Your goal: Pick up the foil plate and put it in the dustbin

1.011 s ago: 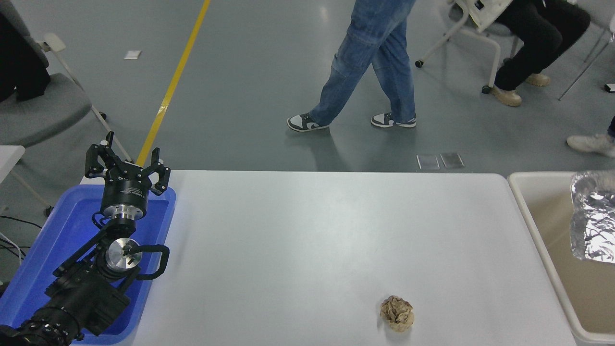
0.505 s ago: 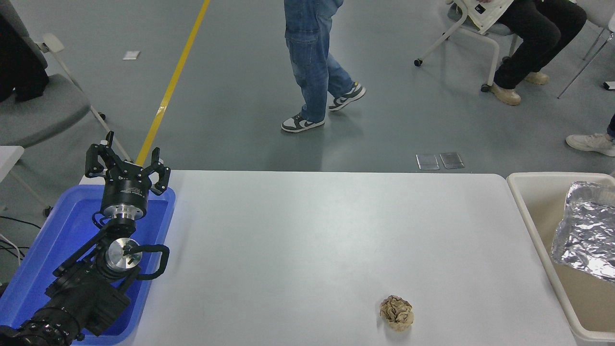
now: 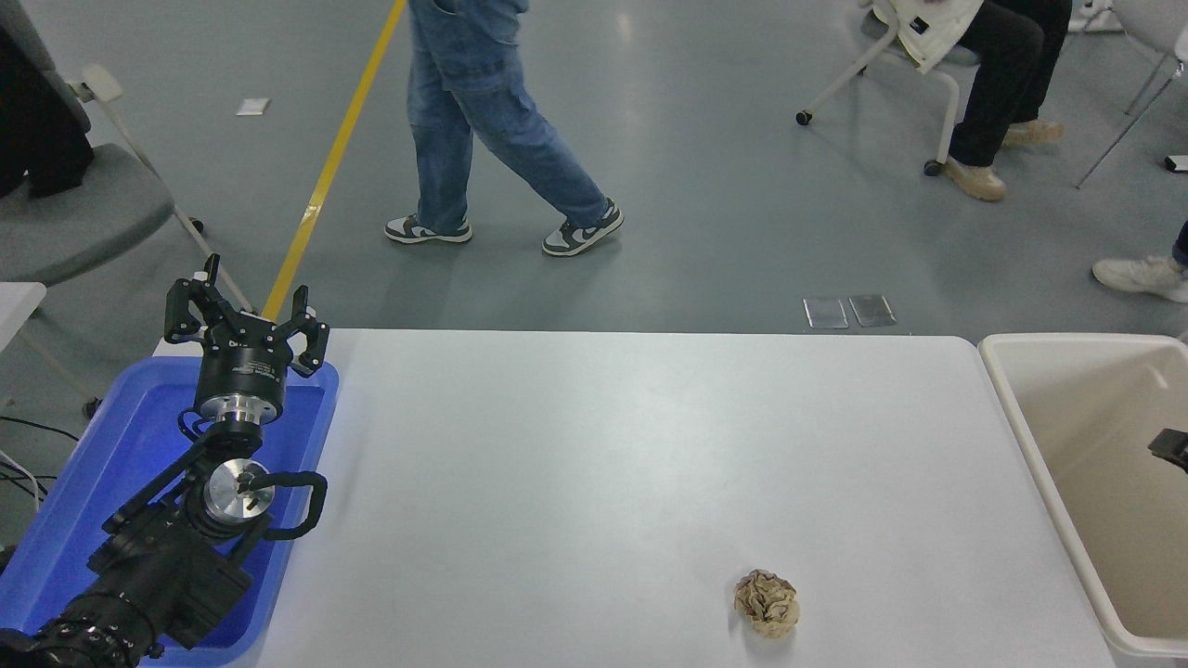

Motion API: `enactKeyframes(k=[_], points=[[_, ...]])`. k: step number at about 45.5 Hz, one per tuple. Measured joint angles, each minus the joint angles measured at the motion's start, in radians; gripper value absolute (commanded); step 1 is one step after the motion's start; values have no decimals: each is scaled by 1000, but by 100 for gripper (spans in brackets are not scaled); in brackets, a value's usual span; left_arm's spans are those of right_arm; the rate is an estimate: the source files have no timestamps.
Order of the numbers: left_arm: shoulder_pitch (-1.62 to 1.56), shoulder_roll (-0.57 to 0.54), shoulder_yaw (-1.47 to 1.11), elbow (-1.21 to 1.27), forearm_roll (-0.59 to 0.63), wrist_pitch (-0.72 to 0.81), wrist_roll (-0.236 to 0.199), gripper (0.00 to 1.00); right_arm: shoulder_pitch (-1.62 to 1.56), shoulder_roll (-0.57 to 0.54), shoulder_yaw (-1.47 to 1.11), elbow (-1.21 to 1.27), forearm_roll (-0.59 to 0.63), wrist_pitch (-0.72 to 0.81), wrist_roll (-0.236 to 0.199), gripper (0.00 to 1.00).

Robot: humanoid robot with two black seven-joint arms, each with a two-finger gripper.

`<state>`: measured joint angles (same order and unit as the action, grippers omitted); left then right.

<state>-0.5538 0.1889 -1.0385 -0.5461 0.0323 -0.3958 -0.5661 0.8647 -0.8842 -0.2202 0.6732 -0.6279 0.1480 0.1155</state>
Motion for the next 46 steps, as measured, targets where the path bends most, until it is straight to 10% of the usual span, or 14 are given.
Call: enactKeyframes(k=[18,46], points=[[-1,0,1,0,1,0,0,99,460,-120,-337,481,-80,67,-21,100],[1,0,1,0,1,0,0,99,1366,255,-1027,939,195,413,-14,100]])
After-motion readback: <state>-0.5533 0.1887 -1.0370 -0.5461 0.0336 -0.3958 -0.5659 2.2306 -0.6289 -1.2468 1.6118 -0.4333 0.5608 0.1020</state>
